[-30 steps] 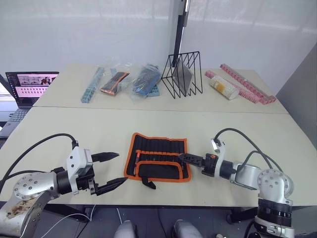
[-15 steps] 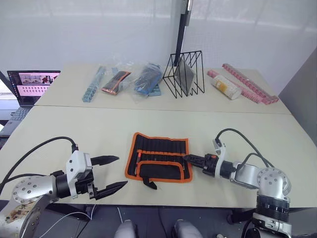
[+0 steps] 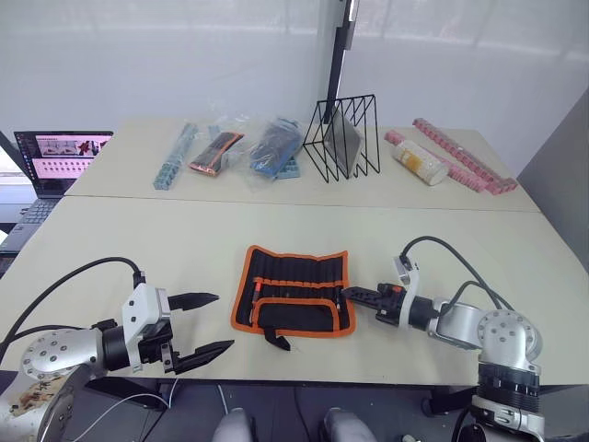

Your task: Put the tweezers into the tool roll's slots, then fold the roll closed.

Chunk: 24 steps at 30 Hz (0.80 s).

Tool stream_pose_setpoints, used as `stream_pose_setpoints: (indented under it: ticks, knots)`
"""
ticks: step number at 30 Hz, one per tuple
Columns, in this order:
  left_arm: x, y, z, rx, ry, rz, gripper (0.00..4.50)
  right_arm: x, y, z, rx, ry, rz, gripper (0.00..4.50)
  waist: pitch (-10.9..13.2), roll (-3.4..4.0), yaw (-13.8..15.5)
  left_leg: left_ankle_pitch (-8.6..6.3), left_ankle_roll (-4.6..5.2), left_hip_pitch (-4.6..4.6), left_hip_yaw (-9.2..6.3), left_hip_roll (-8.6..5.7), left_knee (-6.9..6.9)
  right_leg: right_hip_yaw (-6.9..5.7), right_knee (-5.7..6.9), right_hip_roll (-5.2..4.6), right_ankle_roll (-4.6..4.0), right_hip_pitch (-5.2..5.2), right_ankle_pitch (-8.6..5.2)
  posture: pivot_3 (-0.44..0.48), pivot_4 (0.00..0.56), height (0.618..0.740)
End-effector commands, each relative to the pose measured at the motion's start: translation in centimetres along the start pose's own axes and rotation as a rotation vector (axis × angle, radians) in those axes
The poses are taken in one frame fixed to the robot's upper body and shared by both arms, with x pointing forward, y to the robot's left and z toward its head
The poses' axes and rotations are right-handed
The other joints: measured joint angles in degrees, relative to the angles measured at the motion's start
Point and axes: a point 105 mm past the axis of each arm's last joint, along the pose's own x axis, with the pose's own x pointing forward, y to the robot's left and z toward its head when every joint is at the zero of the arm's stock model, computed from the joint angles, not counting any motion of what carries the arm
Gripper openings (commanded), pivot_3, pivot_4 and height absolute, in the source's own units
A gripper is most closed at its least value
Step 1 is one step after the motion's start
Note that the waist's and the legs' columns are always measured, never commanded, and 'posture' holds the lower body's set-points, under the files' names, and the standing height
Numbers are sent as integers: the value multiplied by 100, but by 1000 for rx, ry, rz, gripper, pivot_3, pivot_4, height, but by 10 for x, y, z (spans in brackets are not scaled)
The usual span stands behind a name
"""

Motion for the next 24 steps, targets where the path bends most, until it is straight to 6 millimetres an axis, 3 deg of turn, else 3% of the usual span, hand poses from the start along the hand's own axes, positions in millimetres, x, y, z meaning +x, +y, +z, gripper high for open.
stream_pose_setpoints:
  ticks: [1, 3, 4, 5, 14, 24]
  knots:
    - [0, 0, 5, 36, -10, -10, 4500, 0, 2, 0, -18, -4, -4, 23, -3, -5, 1, 0, 0, 2, 4, 2, 0, 1, 1, 0, 0, -6, 0, 0, 150, 687]
    - [0, 0, 5, 36, -9, -10, 4500, -1, 7, 4, -35, -22, 15, 23, -16, -30, 88, -2, -4, 22, 131, 67, -7, 81, 21, 15, -15, -114, 10, 0, 150, 687]
    - [0, 0, 4, 37, -6, -11, 4500, -1, 10, 5, -45, -25, 23, 23, -16, -32, 137, -8, -17, 39, 289, 141, -17, 135, 37, 24, -41, -190, 34, 0, 150, 687]
    - [0, 0, 4, 38, -3, -13, 4500, -1, 12, 5, -59, -22, 25, 23, -23, -14, 98, -21, -19, 26, 346, 143, -19, 148, 33, 23, -42, -194, 60, 0, 150, 687]
    - [0, 1, 1, 36, 2, -23, 4500, -2, 36, -6, -249, 63, 68, 23, -18, -12, 67, -18, -14, -11, 294, 113, -18, 126, 7, 19, -9, -179, 73, 0, 150, 687]
    - [1, 0, -3, 38, 15, -45, 4500, 9, 71, 20, -297, -8, 105, 23, -18, -12, 5, -18, -14, -11, 277, 113, -16, 118, 12, 24, -9, -178, 73, 0, 150, 687]
